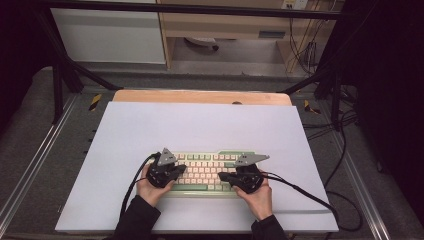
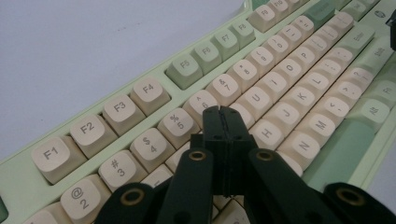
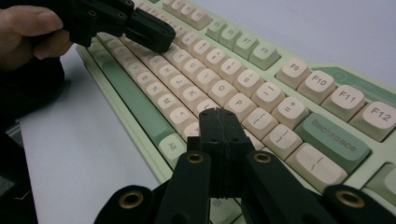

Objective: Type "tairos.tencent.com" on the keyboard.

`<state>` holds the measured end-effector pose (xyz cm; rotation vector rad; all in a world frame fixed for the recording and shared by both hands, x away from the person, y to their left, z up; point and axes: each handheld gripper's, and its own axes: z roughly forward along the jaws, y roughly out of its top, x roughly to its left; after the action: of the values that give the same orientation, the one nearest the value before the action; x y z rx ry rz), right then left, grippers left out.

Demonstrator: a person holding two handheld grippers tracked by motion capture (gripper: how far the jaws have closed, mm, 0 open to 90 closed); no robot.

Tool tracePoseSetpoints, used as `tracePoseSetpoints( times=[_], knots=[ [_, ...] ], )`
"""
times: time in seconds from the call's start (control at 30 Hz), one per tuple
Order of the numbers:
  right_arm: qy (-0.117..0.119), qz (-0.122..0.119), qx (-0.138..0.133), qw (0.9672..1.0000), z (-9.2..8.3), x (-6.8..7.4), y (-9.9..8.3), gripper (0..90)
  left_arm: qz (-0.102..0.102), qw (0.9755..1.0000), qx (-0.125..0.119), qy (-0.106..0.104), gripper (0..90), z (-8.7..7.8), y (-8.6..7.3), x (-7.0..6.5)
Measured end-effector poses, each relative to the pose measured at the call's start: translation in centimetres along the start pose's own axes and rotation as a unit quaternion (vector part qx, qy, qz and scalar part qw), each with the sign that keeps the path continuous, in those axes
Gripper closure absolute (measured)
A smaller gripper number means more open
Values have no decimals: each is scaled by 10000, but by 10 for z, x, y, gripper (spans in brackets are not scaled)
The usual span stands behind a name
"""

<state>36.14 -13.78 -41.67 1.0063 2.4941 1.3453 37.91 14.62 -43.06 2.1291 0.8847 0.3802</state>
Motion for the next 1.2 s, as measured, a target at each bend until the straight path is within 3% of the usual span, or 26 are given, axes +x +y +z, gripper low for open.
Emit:
tracePoseSetpoints(
  times=[0.2, 0.47, 0.7, 1.2],
  knots=[
    [5, 15, 11, 10000, 1, 0, 0, 900, 15, 10000, -21, -16, 900, -1, 0, -1],
    [-6, -11, -37, 10000, -2, 0, 1, 900, 90, 9999, -122, -84, 900, -14, 0, -3],
    [-16, -6, -80, 10000, -3, 0, 2, 900, -40, 9997, -208, -84, 900, -28, -4, 5],
    [-17, 16, -84, 10000, 1, 2, 3, 900, -88, 9998, -191, -32, 895, -46, -20, 14]
  ],
)
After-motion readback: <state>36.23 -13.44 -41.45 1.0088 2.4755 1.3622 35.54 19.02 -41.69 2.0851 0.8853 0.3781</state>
